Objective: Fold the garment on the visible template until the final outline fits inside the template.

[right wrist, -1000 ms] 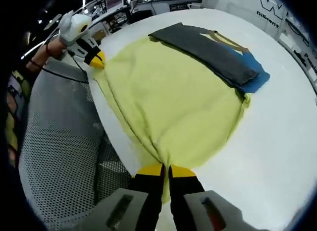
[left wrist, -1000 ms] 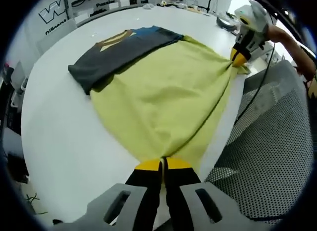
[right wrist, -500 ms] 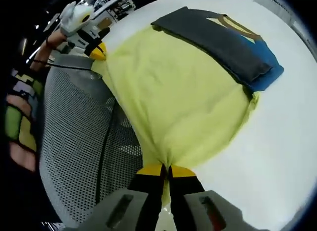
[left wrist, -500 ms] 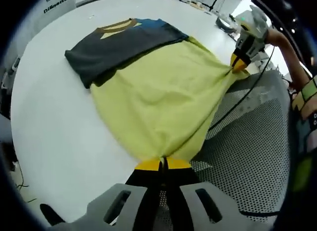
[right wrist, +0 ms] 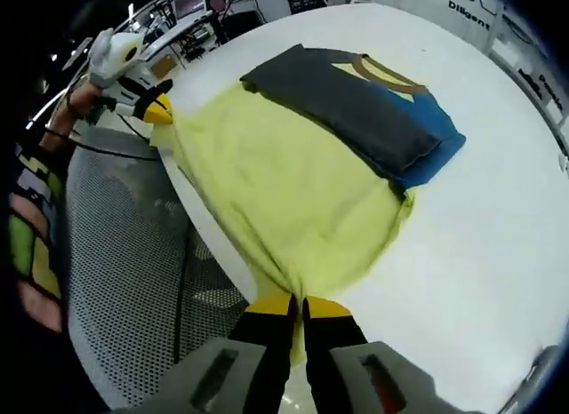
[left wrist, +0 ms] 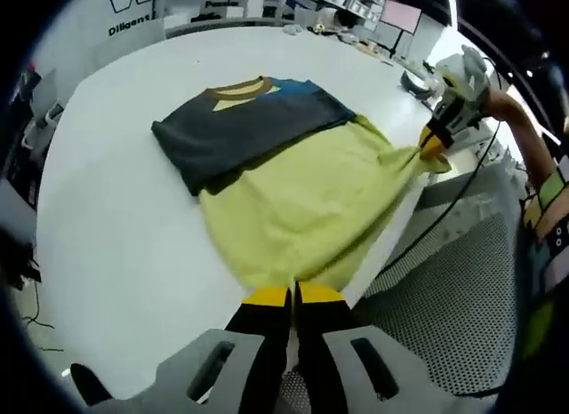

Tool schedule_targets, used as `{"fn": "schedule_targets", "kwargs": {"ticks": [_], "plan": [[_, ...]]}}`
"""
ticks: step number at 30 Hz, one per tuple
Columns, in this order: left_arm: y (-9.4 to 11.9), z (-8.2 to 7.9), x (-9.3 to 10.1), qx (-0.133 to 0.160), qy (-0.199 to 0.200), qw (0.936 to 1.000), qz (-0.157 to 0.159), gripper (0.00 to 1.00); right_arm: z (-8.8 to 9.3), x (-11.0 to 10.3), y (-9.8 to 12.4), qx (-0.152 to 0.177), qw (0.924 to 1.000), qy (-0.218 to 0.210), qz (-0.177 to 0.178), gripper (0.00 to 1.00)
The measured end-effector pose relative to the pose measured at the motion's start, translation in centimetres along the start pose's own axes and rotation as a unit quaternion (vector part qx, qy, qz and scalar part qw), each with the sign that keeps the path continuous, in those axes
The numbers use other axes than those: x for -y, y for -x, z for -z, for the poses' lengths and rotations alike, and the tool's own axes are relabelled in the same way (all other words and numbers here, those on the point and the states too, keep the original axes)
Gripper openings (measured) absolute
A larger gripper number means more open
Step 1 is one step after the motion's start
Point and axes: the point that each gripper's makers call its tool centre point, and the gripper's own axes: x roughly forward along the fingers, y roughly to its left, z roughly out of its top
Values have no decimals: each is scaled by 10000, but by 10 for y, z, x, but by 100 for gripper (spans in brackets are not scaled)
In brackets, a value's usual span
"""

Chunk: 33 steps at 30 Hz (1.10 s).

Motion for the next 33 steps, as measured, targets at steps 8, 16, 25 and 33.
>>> {"fn": "schedule_targets", "kwargs": {"ticks": [8, 16, 25, 33], "plan": [[1, -24, -15, 583, -7, 9973, -452, 0, -25, 20, 7, 753, 9950, -288, 590, 0], [9, -45, -25, 1005, 137, 9924, -702, 0, -57, 39, 27, 1572, 9794, -346, 1217, 0], [19, -79, -42, 1681, 174, 9799, -1058, 0, -86, 57, 38, 2246, 9605, -584, 1533, 0], [21, -97, -51, 2003, 191, 9721, -1209, 0, -102, 73, 43, 2569, 9476, -637, 1789, 0]]}}
